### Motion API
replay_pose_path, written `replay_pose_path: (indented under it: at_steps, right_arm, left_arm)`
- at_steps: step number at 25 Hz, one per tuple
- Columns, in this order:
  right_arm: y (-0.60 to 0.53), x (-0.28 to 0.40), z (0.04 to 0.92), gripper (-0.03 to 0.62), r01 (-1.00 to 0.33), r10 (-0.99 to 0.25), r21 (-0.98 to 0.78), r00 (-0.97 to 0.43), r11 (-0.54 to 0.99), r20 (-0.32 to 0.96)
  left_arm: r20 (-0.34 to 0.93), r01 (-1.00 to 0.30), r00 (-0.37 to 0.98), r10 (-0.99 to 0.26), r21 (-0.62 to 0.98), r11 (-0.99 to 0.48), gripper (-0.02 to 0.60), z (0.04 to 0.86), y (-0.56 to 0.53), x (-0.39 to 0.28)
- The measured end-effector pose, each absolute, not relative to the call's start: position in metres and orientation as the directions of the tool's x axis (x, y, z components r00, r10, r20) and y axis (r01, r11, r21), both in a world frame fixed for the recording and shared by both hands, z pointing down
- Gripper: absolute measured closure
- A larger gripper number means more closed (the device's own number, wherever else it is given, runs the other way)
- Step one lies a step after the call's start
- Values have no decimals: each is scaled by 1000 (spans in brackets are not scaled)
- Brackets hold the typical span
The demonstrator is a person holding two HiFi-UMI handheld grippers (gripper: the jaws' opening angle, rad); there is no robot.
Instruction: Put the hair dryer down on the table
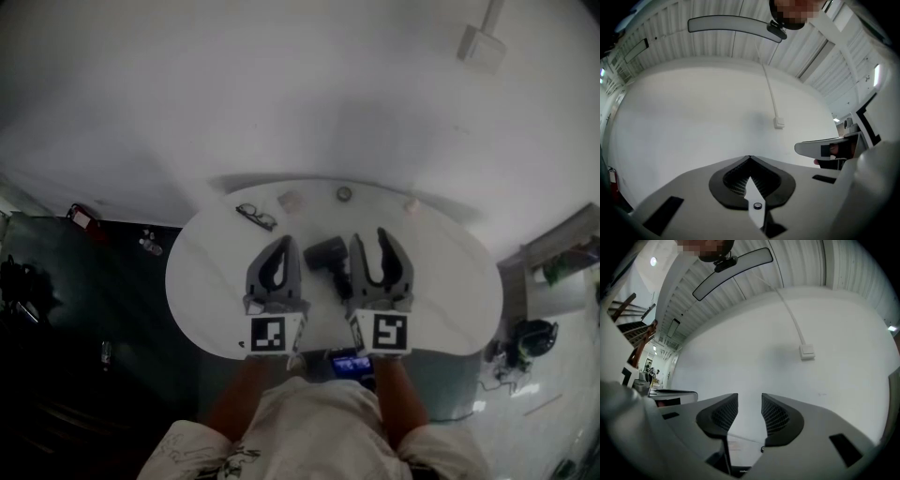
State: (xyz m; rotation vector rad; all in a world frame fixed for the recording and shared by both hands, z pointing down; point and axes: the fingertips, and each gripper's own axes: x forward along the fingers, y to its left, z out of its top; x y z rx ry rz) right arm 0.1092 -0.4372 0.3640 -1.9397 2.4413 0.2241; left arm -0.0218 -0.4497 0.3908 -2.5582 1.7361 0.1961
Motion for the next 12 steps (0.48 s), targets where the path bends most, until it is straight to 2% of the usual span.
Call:
replay_pose_path:
  at_steps: [6,12]
  right_arm:
    - [-437,112,363,582,-973,-972,117,-209,197,-104]
    - [-436,112,360,588,-970,-971,141,-213,197,-105]
  left_arm:
    - [-147,-925,374,-916,15,-381,586,384,-448,-14]
    - [-153,-923,378,-913,11,-384,586,381,-446,-9]
